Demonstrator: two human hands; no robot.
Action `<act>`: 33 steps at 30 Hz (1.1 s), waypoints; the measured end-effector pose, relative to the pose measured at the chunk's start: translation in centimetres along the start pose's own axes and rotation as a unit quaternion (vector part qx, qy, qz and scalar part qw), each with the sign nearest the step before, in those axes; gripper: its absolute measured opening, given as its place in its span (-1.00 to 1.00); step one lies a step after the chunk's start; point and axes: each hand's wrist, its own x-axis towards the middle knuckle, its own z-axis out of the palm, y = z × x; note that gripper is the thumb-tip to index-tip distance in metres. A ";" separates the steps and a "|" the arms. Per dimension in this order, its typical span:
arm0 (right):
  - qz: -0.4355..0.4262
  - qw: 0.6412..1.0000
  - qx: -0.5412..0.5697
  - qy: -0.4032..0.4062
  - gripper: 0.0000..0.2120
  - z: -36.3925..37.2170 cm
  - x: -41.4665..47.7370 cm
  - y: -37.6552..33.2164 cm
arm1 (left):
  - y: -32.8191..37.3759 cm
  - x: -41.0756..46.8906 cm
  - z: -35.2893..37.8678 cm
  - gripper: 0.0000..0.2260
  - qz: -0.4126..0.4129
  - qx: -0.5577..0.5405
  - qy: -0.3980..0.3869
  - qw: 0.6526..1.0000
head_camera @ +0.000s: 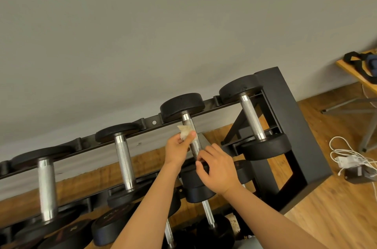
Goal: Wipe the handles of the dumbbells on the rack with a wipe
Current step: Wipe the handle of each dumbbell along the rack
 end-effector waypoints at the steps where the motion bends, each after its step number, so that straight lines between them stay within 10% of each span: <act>1: 0.000 1.000 0.000 0.000 -0.79 0.0 0.0 0.0 | -0.1 0.1 -0.1 -0.91 0.003 0.011 0.010 1.000; 33: 0.005 1.000 0.005 -0.002 -0.76 0.1 -0.1 0.2 | -1.0 -2.5 -2.1 -0.82 0.001 0.172 -0.130 0.976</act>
